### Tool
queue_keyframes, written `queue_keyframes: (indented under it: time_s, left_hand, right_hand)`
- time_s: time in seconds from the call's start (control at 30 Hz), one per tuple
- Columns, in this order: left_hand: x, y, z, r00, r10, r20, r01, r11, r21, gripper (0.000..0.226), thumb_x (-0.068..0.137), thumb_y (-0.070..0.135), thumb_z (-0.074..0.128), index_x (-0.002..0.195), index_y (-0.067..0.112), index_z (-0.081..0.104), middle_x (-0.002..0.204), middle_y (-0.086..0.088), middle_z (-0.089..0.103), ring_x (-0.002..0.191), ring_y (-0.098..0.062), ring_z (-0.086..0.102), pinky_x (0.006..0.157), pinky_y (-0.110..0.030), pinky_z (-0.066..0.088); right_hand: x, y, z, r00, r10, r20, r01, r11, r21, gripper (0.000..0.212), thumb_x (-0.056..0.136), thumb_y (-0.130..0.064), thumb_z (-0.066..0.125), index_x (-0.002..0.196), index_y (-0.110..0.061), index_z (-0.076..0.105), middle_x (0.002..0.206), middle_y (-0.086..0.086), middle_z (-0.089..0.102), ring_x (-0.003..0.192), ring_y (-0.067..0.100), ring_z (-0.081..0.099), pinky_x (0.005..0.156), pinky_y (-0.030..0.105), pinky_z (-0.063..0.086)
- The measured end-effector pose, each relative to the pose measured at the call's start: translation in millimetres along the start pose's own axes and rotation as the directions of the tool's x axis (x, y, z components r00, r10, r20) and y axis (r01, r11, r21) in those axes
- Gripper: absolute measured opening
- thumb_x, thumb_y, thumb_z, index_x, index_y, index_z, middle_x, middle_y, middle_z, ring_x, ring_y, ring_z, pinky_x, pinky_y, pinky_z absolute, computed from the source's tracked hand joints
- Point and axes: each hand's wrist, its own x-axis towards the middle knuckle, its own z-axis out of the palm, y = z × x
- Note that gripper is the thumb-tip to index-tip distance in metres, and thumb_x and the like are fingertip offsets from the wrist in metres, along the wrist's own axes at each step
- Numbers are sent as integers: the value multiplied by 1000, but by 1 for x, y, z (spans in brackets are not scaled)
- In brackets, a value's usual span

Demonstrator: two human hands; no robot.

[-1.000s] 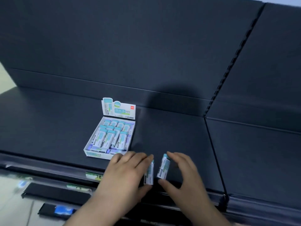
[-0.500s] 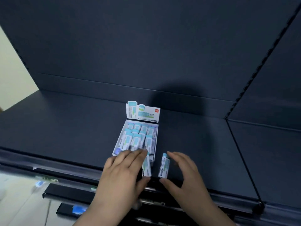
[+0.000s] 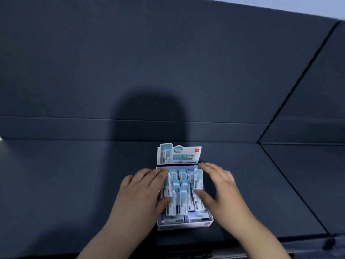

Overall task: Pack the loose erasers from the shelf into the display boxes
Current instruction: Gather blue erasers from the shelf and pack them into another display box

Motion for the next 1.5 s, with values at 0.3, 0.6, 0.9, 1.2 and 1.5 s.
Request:
queue_keyframes:
  time_s: [0.3,0.6,0.9,1.2,1.5]
  left_hand:
    - [26,16,4,991,130,27,-127,986,-105,59,69,58,40,116,29,62,101,19,66,96,-4,53,71,-27,49]
    - [20,37,19,971,168,172,-157,985,-76,73,46,76,37,101,37,64,96,17,64,93,-8,49,63,-34,48]
    - [16,43,16,970,50,238,-40,998,-48,52,45,69,56,85,40,70,101,14,65,96,-9,53,65,-32,48]
    - [14,-4,-18,978,-159,134,152,987,56,46,78,52,37,106,31,66,100,13,66,90,-14,65,66,-35,51]
    - [-10,-5,5,925,-193,327,229,970,-75,43,98,40,29,141,39,30,141,22,34,126,-5,35,99,-31,29]
  right_hand:
    - [33,14,-12,978,41,205,-21,995,-100,53,84,-30,64,133,-31,43,136,-18,42,123,8,34,106,21,27]
    - [51,28,-18,938,-33,346,43,999,-20,49,78,-28,68,124,-33,52,127,-15,49,119,7,43,105,25,34]
    - [45,34,-13,940,-58,337,68,998,-17,47,84,-37,62,128,-35,46,130,-16,46,122,8,40,107,29,32]
    - [20,29,-20,987,-9,159,8,1000,5,46,90,-31,55,134,-29,43,133,-21,40,128,1,33,104,12,21]
    - [-22,10,21,983,184,-15,-179,969,170,42,91,-15,52,131,-29,47,118,-24,46,116,1,43,96,14,30]
